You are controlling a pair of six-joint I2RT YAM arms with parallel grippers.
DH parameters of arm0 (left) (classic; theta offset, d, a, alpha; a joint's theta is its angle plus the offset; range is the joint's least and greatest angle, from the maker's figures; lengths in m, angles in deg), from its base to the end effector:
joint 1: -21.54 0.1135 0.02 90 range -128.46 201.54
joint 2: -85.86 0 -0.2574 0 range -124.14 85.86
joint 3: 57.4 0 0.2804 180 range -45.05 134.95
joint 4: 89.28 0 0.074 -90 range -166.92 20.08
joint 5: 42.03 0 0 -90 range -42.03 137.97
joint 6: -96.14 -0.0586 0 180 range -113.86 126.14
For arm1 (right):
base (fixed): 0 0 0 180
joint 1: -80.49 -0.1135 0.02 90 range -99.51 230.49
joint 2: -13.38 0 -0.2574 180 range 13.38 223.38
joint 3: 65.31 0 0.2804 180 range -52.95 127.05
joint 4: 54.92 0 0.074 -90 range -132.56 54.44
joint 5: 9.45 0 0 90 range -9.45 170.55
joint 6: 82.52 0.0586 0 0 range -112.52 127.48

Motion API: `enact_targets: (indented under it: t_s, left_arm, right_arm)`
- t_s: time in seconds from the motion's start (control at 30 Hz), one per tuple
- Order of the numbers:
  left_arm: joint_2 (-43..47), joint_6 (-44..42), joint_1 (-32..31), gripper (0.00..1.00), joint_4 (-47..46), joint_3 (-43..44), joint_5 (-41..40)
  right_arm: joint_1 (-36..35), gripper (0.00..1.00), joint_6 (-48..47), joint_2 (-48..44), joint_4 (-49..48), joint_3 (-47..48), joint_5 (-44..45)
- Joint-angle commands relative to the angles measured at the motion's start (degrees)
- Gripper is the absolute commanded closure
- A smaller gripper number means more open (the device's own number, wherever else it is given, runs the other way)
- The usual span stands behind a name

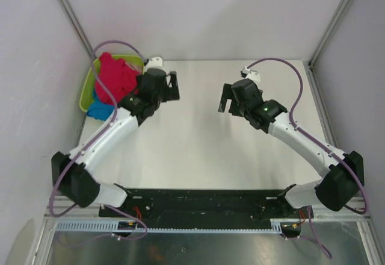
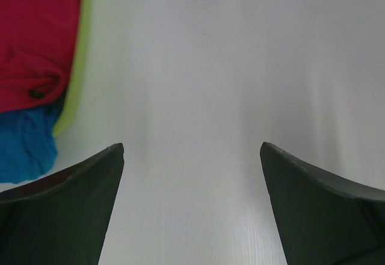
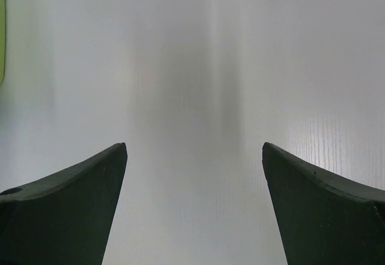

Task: Fold and stack the t-shirts
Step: Grab crumpled tshirt from bin with the left arm

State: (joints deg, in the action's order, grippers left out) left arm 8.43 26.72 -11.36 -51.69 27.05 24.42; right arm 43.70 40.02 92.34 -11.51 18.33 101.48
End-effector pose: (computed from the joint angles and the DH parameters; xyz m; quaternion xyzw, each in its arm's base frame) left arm 0.3085 -0.1717 0.3340 -0.0093 0.8562 -0.0601 0.5131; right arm 0.2933 0.1932 0.3085 0.0457 0.8889 0.1073 0.4431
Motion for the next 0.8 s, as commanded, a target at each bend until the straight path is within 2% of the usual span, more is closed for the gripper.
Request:
enact_targets:
  t_s: [0.0,0.13,0.37,0.5,0.77]
  left_arm:
    - [-7.1,1.4,8.2,0.01,-0.5,6.9,-7.5]
    - [-14.3,2.2,14.5,0.01,-0.5,11.7,-11.5]
    - [-25.3,2.9,26.5,0.01,-1.9,19.2,-7.0]
    - [-32.3,0.3,30.3,0.01,-2.5,25.0,-6.7]
    - [-44.1,0.8,36.3,0.01,-4.3,33.2,-1.3]
  right_arm:
    - [-0.4,0.01,-0.3,-0.9,-1.2,1.0,-0.2]
    - [-0.3,0.01,-0.6,-0.7,-0.9,0.7,-0.4]
    - [-0.4,0.01,-1.8,-0.7,-1.4,0.2,-2.1]
    - [-0.4,0.01,-3.3,-0.5,-1.3,0.0,-3.6]
    - [0.4,0.01,-6.1,0.4,-1.5,-1.1,-4.5]
